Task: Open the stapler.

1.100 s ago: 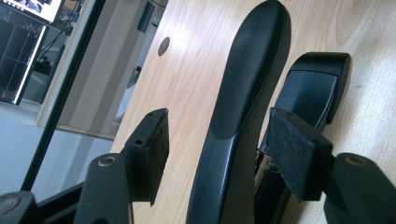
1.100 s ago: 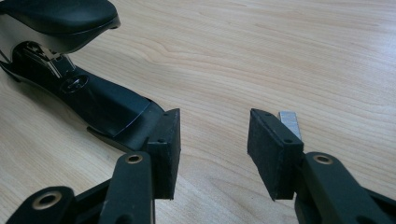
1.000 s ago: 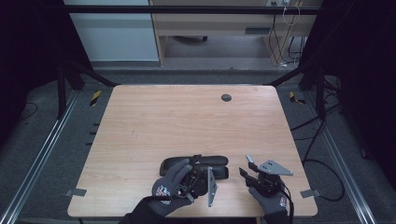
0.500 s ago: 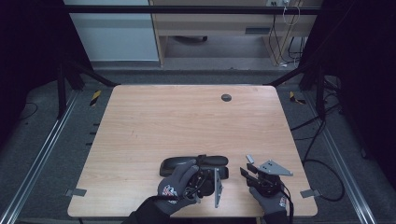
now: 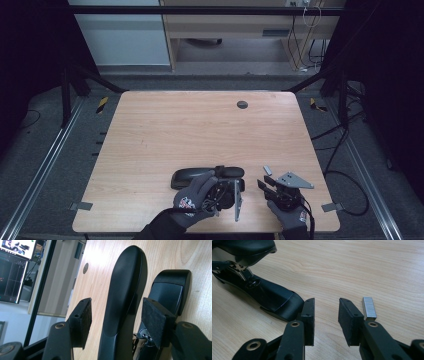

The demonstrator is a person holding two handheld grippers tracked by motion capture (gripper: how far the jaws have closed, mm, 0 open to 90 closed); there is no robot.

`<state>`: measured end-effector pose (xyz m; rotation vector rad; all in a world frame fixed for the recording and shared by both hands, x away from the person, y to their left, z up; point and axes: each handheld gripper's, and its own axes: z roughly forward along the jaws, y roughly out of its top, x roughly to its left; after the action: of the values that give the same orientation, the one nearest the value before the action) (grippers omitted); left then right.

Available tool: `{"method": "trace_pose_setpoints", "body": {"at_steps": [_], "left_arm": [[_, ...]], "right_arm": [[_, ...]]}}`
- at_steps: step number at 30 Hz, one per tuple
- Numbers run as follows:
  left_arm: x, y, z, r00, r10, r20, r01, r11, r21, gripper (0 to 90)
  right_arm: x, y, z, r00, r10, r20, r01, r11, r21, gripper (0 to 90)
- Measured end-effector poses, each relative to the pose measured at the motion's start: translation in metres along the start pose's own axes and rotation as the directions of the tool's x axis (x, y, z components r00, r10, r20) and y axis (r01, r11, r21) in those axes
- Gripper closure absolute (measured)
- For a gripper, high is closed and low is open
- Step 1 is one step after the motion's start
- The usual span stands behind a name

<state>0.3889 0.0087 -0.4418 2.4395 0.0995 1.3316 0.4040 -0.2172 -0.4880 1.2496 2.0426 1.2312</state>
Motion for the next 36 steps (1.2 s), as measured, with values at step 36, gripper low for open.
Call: {"method": "trace_pose_setpoints", "body": {"at_steps": [36], "left_arm": [[-0.003, 0.011, 0.027, 0.9998, 0.022, -0.001, -0.022, 0.9987, 0.046, 49.2]], "right_arm": [[0.007, 0.000, 0.008, 0.9972, 0.015, -0.073, -0.015, 1.000, 0.009, 88.0]]}}
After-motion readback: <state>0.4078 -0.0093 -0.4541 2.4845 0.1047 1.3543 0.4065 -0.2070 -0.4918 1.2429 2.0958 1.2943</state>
